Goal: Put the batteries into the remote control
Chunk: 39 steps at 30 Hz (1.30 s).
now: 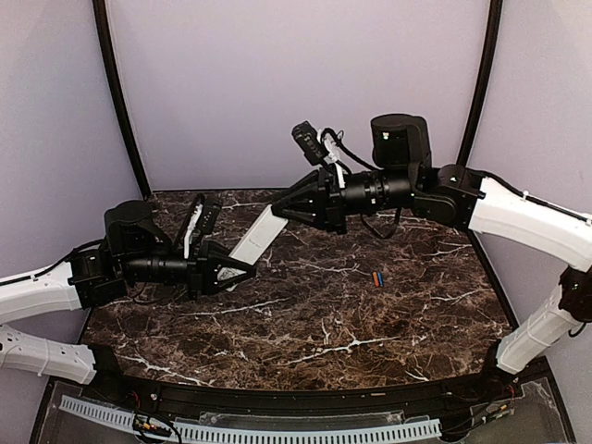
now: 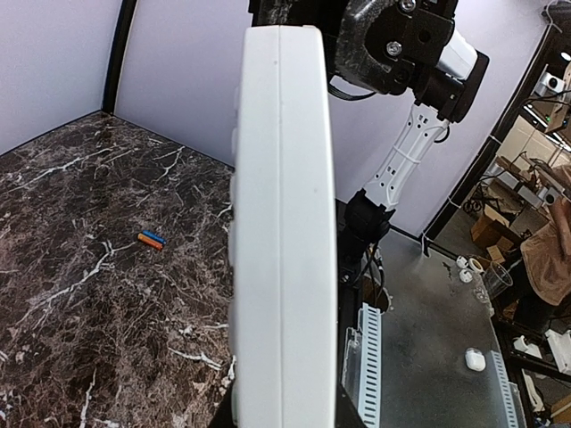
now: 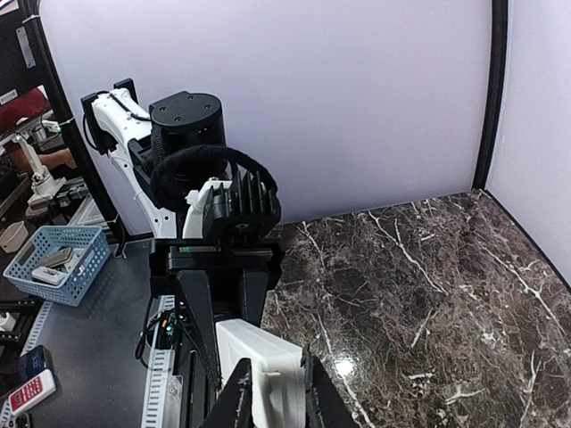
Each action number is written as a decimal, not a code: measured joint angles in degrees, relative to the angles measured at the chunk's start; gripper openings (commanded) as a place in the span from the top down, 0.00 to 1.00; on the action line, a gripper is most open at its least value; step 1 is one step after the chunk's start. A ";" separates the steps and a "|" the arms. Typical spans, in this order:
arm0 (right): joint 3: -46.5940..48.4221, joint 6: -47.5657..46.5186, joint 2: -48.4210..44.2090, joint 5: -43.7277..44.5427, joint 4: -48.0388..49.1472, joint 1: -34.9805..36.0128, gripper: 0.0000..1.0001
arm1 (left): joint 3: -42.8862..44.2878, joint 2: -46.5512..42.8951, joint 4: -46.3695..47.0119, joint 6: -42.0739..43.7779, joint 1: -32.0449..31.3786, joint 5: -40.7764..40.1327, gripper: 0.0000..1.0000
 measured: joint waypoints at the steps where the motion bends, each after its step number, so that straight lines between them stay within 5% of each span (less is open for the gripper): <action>1: 0.07 0.20 0.11 0.04 -0.15 -0.02 0.81 | 0.00 0.00 0.00 0.00 0.00 -0.02 1.00; 10: 1.46 2.69 0.57 1.62 -3.91 0.00 0.72 | 0.00 -0.07 -0.09 0.72 0.00 -0.92 1.00; 21: 1.40 4.81 0.76 3.52 -6.32 0.94 0.84 | 0.00 -0.76 -0.20 1.70 0.02 -1.70 1.00; 31: 2.05 3.72 1.49 6.27 -6.95 1.73 0.68 | 0.00 -0.79 -0.42 2.49 0.02 -2.16 1.00; 39: 2.62 3.10 2.93 6.73 -7.21 2.23 0.44 | 0.00 -0.79 -0.55 2.60 0.00 -2.05 1.00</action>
